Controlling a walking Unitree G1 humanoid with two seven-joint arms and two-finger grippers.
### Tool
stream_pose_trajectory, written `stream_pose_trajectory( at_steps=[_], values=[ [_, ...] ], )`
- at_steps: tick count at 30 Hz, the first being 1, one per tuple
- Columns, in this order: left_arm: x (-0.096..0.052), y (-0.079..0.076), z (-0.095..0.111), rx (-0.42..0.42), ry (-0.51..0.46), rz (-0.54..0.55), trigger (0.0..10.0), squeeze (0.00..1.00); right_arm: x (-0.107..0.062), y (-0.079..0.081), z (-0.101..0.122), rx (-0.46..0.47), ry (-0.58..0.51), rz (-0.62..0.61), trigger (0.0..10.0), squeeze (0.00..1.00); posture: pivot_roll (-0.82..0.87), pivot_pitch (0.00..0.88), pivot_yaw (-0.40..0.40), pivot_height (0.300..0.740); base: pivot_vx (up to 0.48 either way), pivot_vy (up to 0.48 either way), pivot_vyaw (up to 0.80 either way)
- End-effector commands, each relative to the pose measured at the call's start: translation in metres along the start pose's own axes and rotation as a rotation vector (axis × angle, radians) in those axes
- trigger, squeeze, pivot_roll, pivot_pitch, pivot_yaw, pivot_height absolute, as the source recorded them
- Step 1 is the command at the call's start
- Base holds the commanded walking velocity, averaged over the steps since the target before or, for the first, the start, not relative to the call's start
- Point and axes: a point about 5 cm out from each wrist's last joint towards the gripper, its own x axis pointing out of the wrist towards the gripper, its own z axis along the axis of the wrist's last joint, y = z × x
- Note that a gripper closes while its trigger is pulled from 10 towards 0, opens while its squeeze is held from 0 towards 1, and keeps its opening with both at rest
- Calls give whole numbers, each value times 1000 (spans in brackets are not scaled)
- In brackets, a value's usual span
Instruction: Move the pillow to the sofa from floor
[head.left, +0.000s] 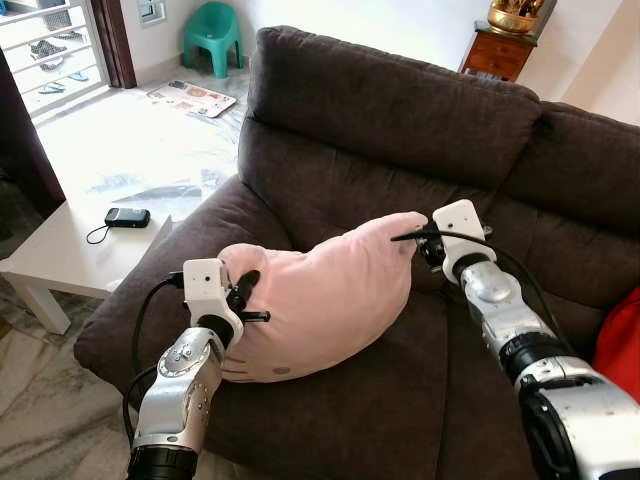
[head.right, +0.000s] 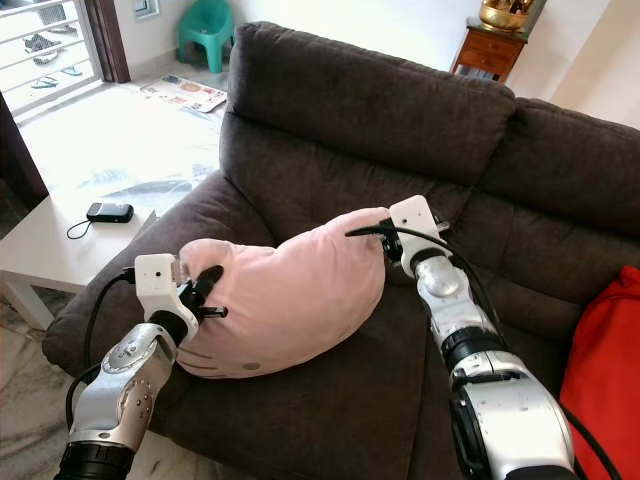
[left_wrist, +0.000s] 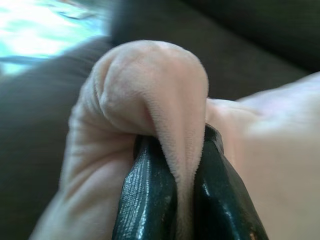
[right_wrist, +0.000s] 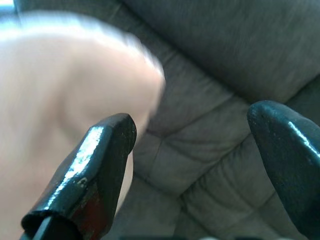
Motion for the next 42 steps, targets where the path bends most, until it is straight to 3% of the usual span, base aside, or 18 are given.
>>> stream_pose_trajectory(
  at_steps=[1,5,18,20,21,24,27,36,40,42],
  values=[
    [0,24,6,17,-32,155,10000,0,-6,1,-13,42,19,1,10000,0,147,0,-170,740,0,0,0],
    [-2,34,7,27,-48,219,10000,0,-14,8,-32,76,56,9,10000,0,143,0,-170,740,0,0,0],
    [-4,41,0,-25,-68,357,10000,0,-43,13,-80,206,145,-63,10000,0,125,0,-167,740,0,0,0],
    [-8,53,1,-28,-83,462,10000,0,-47,14,-86,233,162,-76,10000,0,122,0,-166,740,0,0,0],
    [-13,66,3,-11,-98,562,10000,0,-50,15,-90,245,173,-83,10000,0,120,0,-165,740,0,0,0],
    [-18,78,5,6,-119,613,10000,0,-54,18,-95,246,185,-78,10000,0,119,0,-164,740,0,0,0],
    [-15,77,3,7,-106,575,10000,0,-55,19,-96,247,190,-77,10000,0,120,0,-164,740,0,0,0],
    [3,42,-15,-54,-23,324,10000,0,-56,20,-94,267,178,-89,10000,0,114,0,-166,740,0,0,0],
    [7,36,-15,-40,-31,266,10000,0,-57,20,-94,302,157,-105,10000,0,110,0,-166,740,0,0,0],
    [10,31,-18,1,-3,177,10000,0,-63,22,-101,350,162,-129,10000,0,114,0,-166,740,0,0,0]
  ],
)
